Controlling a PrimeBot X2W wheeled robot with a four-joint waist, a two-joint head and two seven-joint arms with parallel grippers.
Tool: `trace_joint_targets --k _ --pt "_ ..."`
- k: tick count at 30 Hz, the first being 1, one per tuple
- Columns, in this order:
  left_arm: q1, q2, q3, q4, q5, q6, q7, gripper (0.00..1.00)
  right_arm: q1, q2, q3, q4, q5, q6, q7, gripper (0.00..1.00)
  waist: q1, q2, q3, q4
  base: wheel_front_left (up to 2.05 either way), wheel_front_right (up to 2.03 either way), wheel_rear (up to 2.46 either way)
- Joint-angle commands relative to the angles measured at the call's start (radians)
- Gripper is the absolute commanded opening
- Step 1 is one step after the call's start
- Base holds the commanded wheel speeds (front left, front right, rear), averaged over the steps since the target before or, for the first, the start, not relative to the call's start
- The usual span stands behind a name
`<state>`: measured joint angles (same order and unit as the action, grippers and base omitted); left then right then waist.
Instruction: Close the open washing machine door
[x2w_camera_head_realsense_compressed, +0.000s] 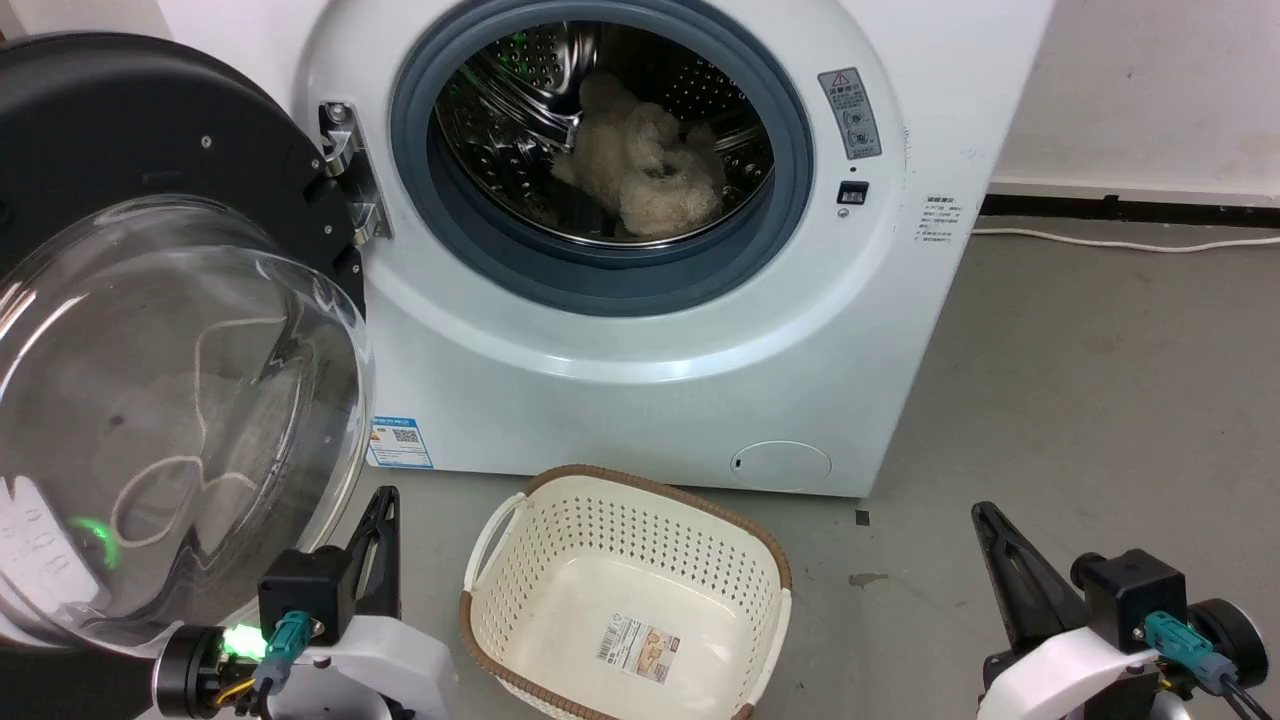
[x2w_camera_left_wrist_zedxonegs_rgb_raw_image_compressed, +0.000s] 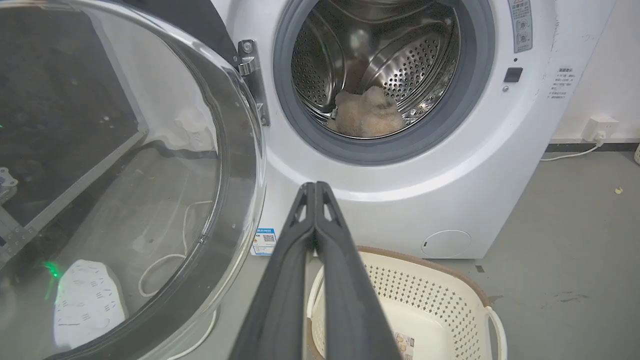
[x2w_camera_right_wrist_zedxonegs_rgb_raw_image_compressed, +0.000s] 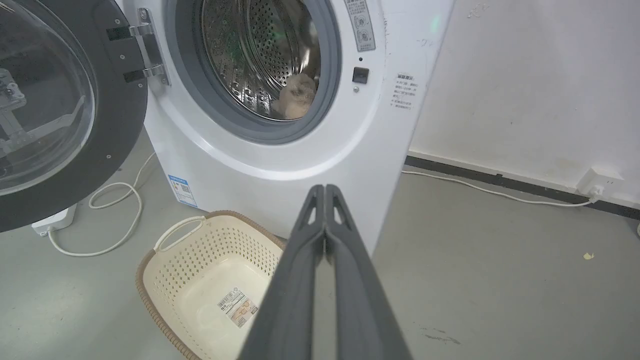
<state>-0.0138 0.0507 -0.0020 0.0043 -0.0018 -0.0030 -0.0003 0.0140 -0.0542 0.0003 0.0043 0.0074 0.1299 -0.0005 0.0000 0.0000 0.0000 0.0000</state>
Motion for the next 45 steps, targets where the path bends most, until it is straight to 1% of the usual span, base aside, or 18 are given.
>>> trace_joint_targets --k 1,9,10,20,28,37,45 --pt "0.014 -0.001 0.002 -0.004 0.002 0.003 0.000 0.00 -0.014 0.004 0.000 -0.004 -0.007 0.001 0.000 0.00 0.0000 0.0000 0.000 0.000 0.00 0.00 0.00" --pt "0.014 -0.001 0.002 -0.004 0.002 0.003 0.000 0.00 -0.014 0.004 0.000 -0.004 -0.007 0.001 0.000 0.00 0.0000 0.0000 0.000 0.000 0.00 0.00 0.00" --pt "0.000 0.000 0.000 0.000 0.000 0.000 0.000 1.00 0.000 0.000 0.000 0.000 0.000 0.000 0.000 1.00 0.0000 0.0000 0.000 0.000 0.00 0.00 0.00" --pt "-0.006 0.000 -0.028 0.009 -0.001 0.004 -0.020 1.00 0.009 -0.004 -0.011 -0.002 0.019 0.000 -0.020 1.00 0.0000 0.0000 -0.001 0.003 0.00 0.00 0.00" --pt "-0.006 0.003 -0.049 0.015 -0.003 0.007 -0.037 1.00 0.018 -0.009 -0.014 -0.007 0.016 0.000 -0.037 1.00 0.0000 0.0000 -0.003 0.020 0.00 0.00 0.00" --pt "0.001 0.009 -0.067 0.020 -0.007 0.011 -0.056 1.00 0.032 -0.012 -0.004 -0.010 0.016 0.000 -0.056 1.00 0.0000 0.0000 -0.013 0.061 0.00 0.00 0.00" --pt "0.007 0.017 -0.084 0.025 -0.010 0.010 -0.072 1.00 0.045 -0.010 0.009 -0.009 0.016 0.000 -0.072 1.00 0.0000 0.0000 -0.026 0.113 0.00 0.00 0.00"
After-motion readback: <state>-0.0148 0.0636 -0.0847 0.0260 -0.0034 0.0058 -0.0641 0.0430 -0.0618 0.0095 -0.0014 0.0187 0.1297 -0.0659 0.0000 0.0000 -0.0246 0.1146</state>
